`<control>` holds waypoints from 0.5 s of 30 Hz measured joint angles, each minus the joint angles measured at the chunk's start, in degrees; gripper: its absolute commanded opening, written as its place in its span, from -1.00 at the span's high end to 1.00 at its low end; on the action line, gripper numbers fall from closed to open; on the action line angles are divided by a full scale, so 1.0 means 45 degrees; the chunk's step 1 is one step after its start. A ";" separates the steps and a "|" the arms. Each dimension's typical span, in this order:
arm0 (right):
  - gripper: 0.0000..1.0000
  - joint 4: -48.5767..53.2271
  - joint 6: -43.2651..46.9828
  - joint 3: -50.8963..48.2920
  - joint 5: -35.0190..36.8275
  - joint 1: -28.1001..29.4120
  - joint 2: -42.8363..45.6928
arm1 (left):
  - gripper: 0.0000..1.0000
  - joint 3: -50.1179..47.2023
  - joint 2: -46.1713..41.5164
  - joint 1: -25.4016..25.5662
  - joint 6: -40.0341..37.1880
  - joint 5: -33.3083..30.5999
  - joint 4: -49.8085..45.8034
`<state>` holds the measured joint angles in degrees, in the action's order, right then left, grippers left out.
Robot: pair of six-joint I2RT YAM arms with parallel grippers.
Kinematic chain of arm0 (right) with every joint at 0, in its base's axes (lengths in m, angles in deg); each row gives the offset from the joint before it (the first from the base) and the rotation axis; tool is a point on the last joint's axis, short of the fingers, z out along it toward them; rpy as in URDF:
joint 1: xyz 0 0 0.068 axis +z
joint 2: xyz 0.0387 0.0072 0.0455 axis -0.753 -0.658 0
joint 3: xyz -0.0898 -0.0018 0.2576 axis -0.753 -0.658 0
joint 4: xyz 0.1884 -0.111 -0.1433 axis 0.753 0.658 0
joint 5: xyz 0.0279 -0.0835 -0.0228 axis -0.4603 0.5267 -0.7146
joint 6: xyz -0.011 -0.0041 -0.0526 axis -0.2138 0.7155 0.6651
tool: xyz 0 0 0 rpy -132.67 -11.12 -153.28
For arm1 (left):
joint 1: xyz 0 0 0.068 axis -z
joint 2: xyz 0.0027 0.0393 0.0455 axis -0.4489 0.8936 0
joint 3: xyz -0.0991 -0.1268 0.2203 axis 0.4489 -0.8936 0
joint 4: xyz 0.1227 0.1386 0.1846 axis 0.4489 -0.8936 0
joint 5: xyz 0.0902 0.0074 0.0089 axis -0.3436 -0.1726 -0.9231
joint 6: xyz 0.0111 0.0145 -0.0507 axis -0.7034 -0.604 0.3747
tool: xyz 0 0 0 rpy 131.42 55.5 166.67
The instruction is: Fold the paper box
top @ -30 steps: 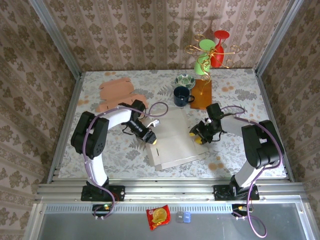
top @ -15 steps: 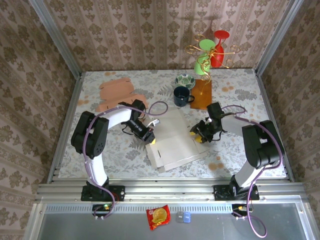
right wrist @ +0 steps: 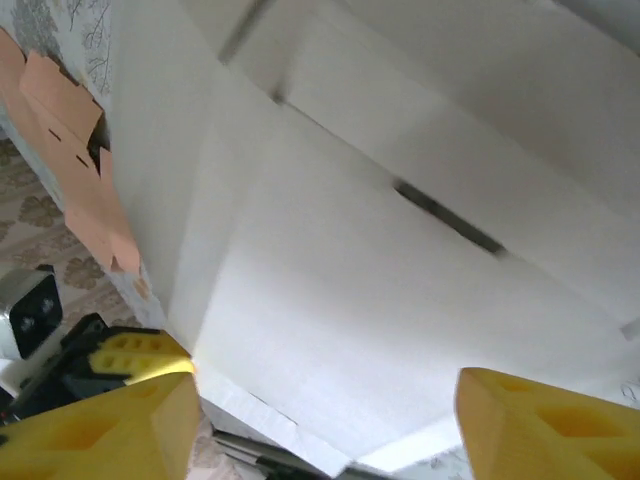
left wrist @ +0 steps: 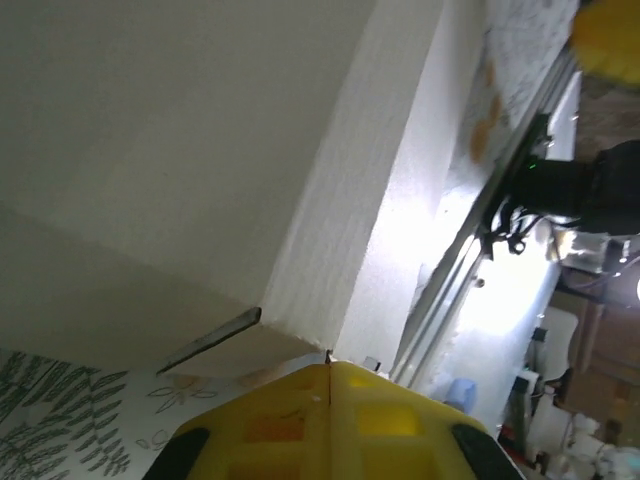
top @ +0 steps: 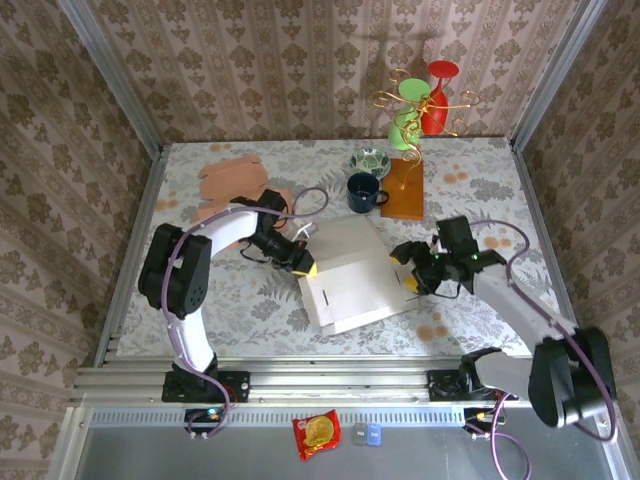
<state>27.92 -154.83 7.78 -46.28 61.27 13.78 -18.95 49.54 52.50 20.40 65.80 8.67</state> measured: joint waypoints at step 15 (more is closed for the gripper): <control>-1.00 -0.5047 -0.4794 -0.3939 0.1258 0.3211 0.1506 | 1.00 0.0651 -0.0097 -0.0525 0.3303 0.2108 0.0816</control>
<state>5.21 -176.40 -9.94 -40.61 75.72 20.56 -16.02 49.10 50.14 35.26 75.29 12.34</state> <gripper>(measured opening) 0.997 0.051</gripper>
